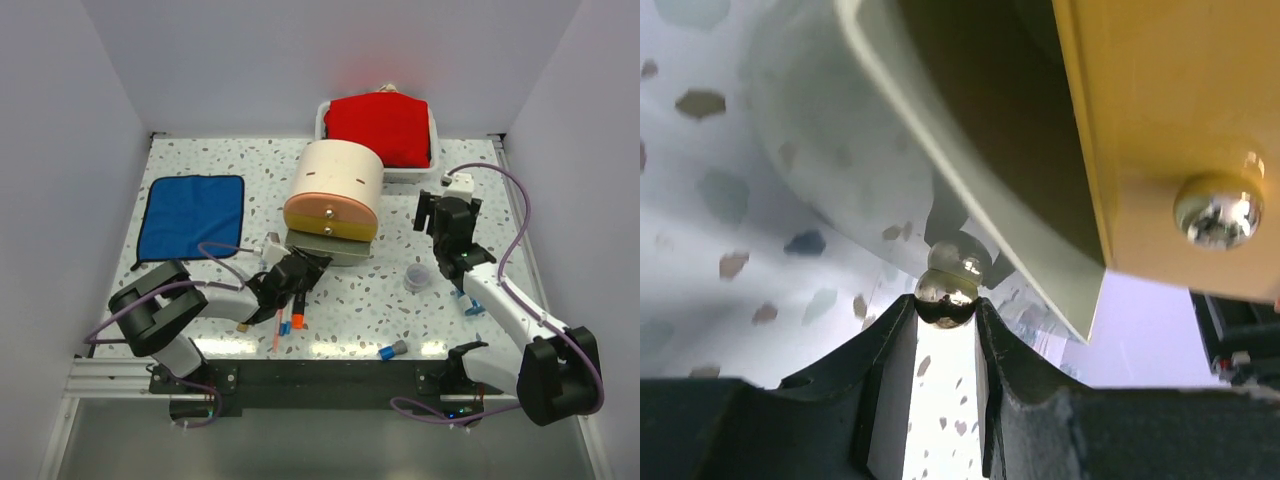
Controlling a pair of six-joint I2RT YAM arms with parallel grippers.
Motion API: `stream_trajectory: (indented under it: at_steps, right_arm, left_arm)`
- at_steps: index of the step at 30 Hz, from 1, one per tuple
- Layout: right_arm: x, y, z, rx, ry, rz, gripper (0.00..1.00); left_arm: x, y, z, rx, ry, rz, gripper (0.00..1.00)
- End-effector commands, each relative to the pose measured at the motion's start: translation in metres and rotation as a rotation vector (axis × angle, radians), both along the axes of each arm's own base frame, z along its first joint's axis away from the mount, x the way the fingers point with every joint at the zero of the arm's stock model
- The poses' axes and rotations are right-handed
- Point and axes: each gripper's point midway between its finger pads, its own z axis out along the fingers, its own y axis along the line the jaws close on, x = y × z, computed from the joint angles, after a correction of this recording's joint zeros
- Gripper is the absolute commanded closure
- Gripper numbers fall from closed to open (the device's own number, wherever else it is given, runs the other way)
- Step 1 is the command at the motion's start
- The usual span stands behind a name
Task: Sort the stationery into containers
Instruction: Open the drawer in the storage box.
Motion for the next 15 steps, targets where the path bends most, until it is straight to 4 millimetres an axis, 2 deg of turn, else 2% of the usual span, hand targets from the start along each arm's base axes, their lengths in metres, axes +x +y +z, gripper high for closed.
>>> stream_trajectory:
  at_steps: [1, 8, 9, 10, 12, 13, 15]
  right_arm:
    - [0.002, 0.003, 0.009, 0.037, -0.062, 0.01, 0.16]
    - [-0.002, 0.005, 0.007, 0.048, -0.069, 0.025, 0.17]
    - [-0.001, 0.006, 0.008, 0.055, -0.074, 0.026, 0.17]
    - [-0.001, 0.006, 0.008, 0.056, -0.075, 0.025, 0.17]
    - [-0.001, 0.006, 0.01, 0.059, -0.086, 0.024, 0.17]
    - [-0.002, 0.005, 0.009, 0.056, -0.086, 0.025, 0.17]
    - [-0.003, 0.005, 0.011, 0.05, -0.094, 0.03, 0.16]
  left_arm:
    - [-0.035, 0.0, -0.004, 0.069, 0.011, -0.086, 1.0]
    - [-0.044, 0.017, -0.008, 0.113, 0.017, -0.083, 1.0]
    - [-0.042, 0.018, -0.008, 0.119, 0.015, -0.077, 0.95]
    - [-0.041, 0.019, -0.01, 0.126, 0.014, -0.076, 0.81]
    - [-0.034, 0.021, -0.009, 0.123, 0.009, -0.064, 0.67]
    - [-0.032, 0.022, -0.009, 0.131, 0.003, -0.064, 0.54]
    - [-0.025, 0.024, -0.007, 0.142, -0.017, -0.06, 0.47]
